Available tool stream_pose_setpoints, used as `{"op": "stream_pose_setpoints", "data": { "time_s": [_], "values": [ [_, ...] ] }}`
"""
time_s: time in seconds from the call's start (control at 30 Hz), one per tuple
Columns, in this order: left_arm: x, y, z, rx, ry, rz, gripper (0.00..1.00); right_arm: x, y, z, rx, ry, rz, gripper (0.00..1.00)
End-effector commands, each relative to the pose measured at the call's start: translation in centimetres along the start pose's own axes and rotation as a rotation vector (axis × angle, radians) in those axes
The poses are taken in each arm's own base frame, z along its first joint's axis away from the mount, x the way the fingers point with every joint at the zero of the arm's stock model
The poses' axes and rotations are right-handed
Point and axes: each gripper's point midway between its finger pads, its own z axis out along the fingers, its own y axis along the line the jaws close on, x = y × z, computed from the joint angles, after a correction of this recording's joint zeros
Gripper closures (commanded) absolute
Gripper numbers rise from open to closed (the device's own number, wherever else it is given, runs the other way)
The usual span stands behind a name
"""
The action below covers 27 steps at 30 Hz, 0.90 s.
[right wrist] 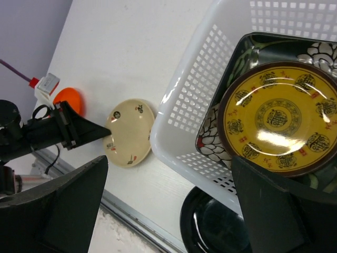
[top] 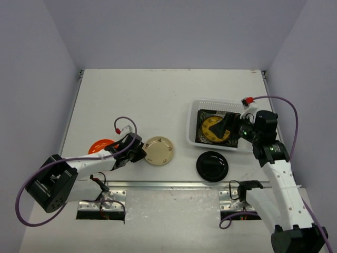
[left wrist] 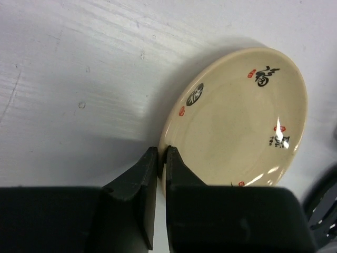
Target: Place the plates into the plastic bin on the countertop
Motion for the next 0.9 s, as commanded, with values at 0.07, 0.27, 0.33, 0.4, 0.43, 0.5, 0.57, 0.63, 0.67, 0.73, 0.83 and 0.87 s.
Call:
{"op": "stream_pose_setpoints", "data": {
  "time_s": [0.07, 0.27, 0.33, 0.4, 0.43, 0.5, 0.57, 0.63, 0.67, 0.73, 0.83, 0.87],
  "values": [
    [0.5, -0.3, -2.6, 0.147, -0.014, 0.043, 1.00, -1.1, 3.3, 0.2, -0.192, -0.037, 0.004, 0.01],
    [-1.2, -6.7, -8.3, 0.523, -0.065, 0.080, 1.00, 0.8, 4.7, 1.5, -0.346, 0.035, 0.115, 0.01],
    [-1.2, -8.7, -10.0, 0.632, -0.056, 0.095, 1.00, 2.1, 4.4, 2.6, -0.355, 0.087, 0.148, 0.01],
    [-0.7, -9.9, -11.0, 0.712, -0.024, 0.107, 1.00, 3.3, 4.6, 3.4, -0.383, 0.133, 0.157, 0.02],
    [-0.3, -10.6, -11.7, 0.761, -0.002, 0.115, 1.00, 3.8, 4.9, 3.8, -0.401, 0.154, 0.154, 0.04],
    [0.3, -11.5, -12.5, 0.829, 0.042, 0.110, 1.00, 4.6, 5.4, 4.4, -0.418, 0.190, 0.132, 0.08],
    [0.5, -12.6, -13.7, 0.899, 0.066, 0.114, 1.00, 6.0, 5.6, 5.0, -0.421, 0.241, 0.126, 0.14],
    [0.5, -13.2, -14.4, 0.932, 0.071, 0.122, 1.00, 6.7, 6.0, 5.2, -0.434, 0.267, 0.118, 0.18],
    [0.3, -13.6, -14.9, 0.948, 0.070, 0.125, 1.00, 7.3, 6.1, 5.4, -0.438, 0.291, 0.116, 0.23],
    [0.1, -14.2, -15.3, 0.962, 0.070, 0.131, 1.00, 8.4, 6.4, 5.8, -0.446, 0.333, 0.114, 0.30],
    [0.0, -14.6, -15.2, 0.957, 0.073, 0.141, 1.00, 9.6, 7.1, 5.8, -0.480, 0.375, 0.117, 0.45],
    [-0.1, -14.8, -15.1, 0.953, 0.075, 0.146, 1.00, 9.9, 7.3, 5.7, -0.496, 0.383, 0.121, 0.53]
  ]
}}
